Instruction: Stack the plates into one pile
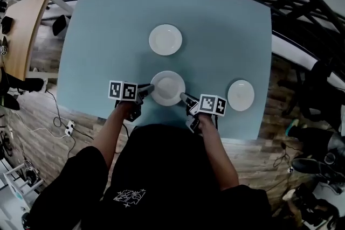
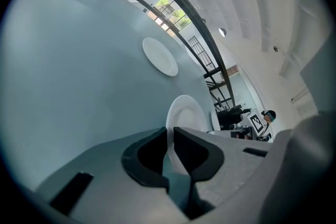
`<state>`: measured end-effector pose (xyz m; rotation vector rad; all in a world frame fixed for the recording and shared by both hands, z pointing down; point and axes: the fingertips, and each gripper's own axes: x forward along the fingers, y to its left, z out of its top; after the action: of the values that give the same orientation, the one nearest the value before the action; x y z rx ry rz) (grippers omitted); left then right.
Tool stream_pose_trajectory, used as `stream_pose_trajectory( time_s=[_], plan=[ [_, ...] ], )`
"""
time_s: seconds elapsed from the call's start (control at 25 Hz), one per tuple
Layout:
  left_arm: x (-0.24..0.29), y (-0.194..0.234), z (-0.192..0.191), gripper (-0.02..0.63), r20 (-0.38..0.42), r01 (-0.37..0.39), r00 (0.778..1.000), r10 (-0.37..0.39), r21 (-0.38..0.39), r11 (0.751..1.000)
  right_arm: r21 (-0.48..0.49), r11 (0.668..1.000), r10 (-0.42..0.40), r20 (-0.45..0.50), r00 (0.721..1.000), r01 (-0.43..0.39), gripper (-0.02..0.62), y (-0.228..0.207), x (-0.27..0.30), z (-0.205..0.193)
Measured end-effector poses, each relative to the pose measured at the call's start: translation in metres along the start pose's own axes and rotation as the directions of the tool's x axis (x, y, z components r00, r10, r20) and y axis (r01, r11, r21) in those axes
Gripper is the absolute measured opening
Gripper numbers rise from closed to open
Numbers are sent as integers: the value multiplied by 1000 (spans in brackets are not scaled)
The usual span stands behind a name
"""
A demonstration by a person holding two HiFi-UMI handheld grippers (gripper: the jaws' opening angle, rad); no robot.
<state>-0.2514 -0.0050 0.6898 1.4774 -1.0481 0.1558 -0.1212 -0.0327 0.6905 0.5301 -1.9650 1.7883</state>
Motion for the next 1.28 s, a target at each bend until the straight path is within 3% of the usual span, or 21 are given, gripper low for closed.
stream_pose_trajectory(
  time_s=[0.64,1.28],
  plan=[
    [101,-101,-22,44,-133,101,987,-86,111,989,95,995,-19,184,983,2,26,-73,-121,19],
    [204,-206,-33,41,-223,164,968,-115,214,963,151,988,-69,346,936,17,26,-146,-237,49]
  ],
)
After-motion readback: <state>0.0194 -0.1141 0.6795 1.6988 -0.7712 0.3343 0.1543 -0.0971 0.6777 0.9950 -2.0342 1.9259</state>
